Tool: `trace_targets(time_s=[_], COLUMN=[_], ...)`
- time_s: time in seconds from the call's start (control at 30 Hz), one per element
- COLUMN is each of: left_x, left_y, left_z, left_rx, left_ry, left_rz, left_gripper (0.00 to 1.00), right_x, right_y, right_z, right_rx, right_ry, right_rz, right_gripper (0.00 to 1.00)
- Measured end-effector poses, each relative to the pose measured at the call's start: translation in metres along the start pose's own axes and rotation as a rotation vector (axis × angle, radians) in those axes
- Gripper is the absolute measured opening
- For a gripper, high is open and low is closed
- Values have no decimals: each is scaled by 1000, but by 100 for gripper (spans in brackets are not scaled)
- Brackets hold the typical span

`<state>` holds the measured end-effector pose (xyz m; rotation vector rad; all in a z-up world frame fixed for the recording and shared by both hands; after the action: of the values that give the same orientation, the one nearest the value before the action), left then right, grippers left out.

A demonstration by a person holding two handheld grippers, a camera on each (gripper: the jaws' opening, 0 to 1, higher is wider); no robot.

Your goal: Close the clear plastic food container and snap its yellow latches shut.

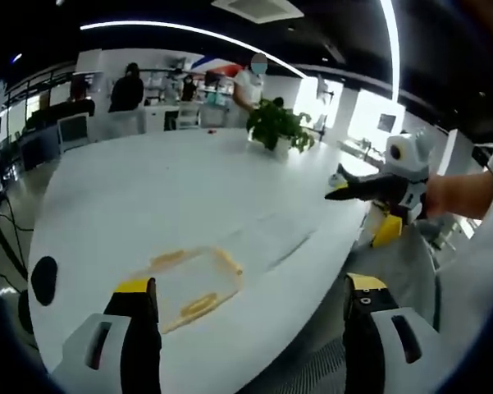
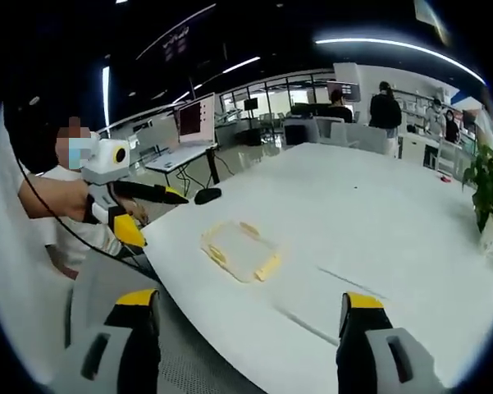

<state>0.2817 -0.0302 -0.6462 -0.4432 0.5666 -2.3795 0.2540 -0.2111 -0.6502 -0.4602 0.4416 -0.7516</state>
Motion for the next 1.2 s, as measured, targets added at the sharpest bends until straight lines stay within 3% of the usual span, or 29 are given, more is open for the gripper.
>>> trace_targets(time_s=[0.23, 0.43, 0.7, 1.2], left_x=[-14, -26, -38, -74], left_y=[1, 1, 3, 12], left_z=[-1, -6, -5, -11], left_rx=[-30, -65, -93, -185], left_ry=[30, 81, 127, 278], left_rz=[-16, -33, -54, -76], left_gripper=[91, 88, 86, 81], right_x=[-3, 3, -3, -1], right_y=[12, 25, 41, 71], right_z=[9, 14, 23, 28], right_rx=[-14, -47, -74, -141], right_ry=[-31, -88, -159, -247], right_rz=[29, 0, 49, 75], right_gripper=[90, 86, 84, 79])
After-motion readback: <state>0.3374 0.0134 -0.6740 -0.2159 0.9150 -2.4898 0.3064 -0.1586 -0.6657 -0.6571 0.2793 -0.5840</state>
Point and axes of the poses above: the point that each gripper's makers call its tool centre point, and the gripper's own axes: y roughly forward along the fingers, x roughly to its right, z roughly out of its top, the point moved 2 cm from there along -y, roughly backward along the fingers, and after that the axes turned 3 degrees about y, right-handed, at the moved point
